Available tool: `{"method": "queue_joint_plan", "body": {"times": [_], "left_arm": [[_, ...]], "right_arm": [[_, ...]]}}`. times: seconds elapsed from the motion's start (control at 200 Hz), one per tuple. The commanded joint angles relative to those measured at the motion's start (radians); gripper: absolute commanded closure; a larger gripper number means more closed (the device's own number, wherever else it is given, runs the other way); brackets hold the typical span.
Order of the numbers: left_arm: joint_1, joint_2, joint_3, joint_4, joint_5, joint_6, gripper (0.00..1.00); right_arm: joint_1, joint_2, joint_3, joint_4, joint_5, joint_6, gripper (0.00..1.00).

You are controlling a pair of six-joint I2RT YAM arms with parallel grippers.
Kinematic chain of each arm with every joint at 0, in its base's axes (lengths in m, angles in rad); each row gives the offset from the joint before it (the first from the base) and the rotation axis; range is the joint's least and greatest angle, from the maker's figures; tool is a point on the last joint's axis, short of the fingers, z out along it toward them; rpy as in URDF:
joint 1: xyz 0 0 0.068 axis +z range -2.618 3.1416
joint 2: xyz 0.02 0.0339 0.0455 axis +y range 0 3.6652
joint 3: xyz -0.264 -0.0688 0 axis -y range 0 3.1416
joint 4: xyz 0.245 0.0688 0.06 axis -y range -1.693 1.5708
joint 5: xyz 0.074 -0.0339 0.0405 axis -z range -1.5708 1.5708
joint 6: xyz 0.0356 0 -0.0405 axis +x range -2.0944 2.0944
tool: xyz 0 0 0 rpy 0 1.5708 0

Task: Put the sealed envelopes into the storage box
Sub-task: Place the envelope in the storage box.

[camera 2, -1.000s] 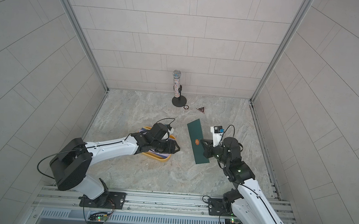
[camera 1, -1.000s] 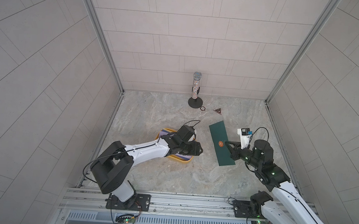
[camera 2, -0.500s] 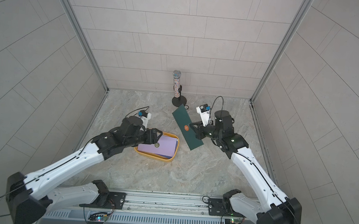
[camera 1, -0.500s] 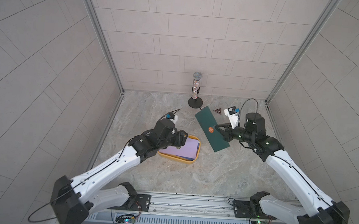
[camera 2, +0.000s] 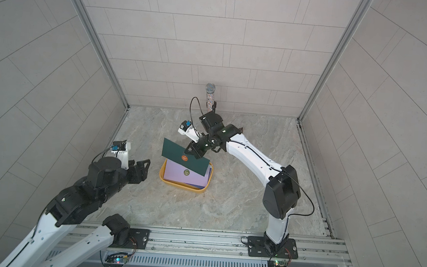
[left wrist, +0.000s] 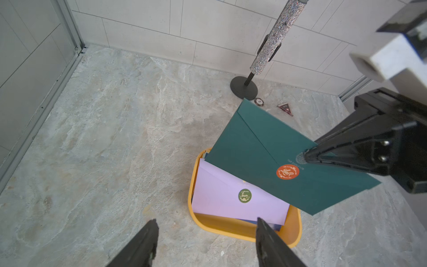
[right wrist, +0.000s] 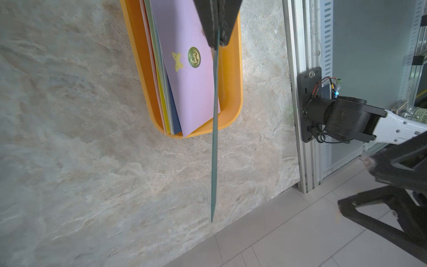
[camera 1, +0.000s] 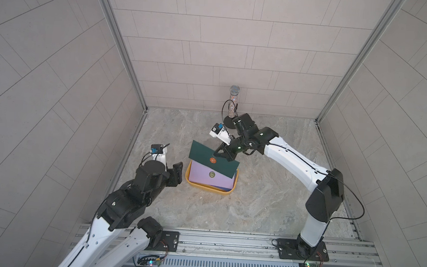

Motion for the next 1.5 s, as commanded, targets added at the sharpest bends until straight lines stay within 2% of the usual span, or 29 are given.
{"method": "queue_joint_plan", "body": {"times": [0.0,0.17,0.29,0.47,0.685,0.835,0.865,0.931,1.021,1.101,1.196,1.241,1.351,1.496], "left_arm": [[0.002,-0.044,-0.017,-0.017,-0.040,0.031,0.29],[0.003,-0.050,-0.027,-0.009,-0.020,0.038,0.29],[0.002,-0.042,-0.028,-0.008,-0.021,0.040,0.29],[0.002,-0.046,-0.032,0.000,-0.010,0.044,0.29],[0.002,-0.042,-0.034,0.002,-0.006,0.043,0.29],[0.001,-0.042,-0.037,0.002,-0.002,0.043,0.29],[0.002,-0.040,-0.037,0.002,-0.003,0.042,0.29],[0.002,-0.039,-0.036,0.002,-0.004,0.041,0.29],[0.002,-0.040,-0.037,0.002,-0.002,0.043,0.29],[0.003,-0.036,-0.037,0.001,-0.001,0.043,0.29],[0.001,-0.034,-0.036,0.001,-0.001,0.042,0.29],[0.002,-0.035,-0.036,0.001,-0.002,0.042,0.29],[0.003,-0.035,-0.036,0.003,0.000,0.043,0.29],[0.003,-0.030,-0.038,0.004,0.004,0.043,0.29]], "right_arm": [[0.007,0.061,0.063,-0.123,-0.013,-0.083,1.00],[0.010,0.170,0.150,-0.187,0.003,-0.122,1.00],[0.011,0.197,0.157,-0.205,0.031,-0.146,1.00],[0.014,0.212,0.104,-0.161,0.026,-0.133,1.00],[0.020,0.179,-0.017,0.012,0.008,-0.068,1.00],[0.022,0.180,-0.025,0.021,0.012,-0.062,1.00],[0.023,0.178,-0.027,0.021,0.016,-0.057,0.97],[0.024,0.163,-0.025,0.013,0.026,-0.051,0.83],[0.024,0.115,-0.038,0.019,0.048,-0.049,0.72],[0.023,0.065,-0.064,0.054,0.125,0.000,0.63],[0.024,0.004,-0.103,0.096,0.241,0.080,0.62],[0.024,-0.037,-0.153,0.155,0.336,0.154,0.62],[0.024,-0.101,-0.264,0.266,0.636,0.390,0.64],[0.058,-0.090,-0.303,0.258,0.829,0.544,0.70]]}}
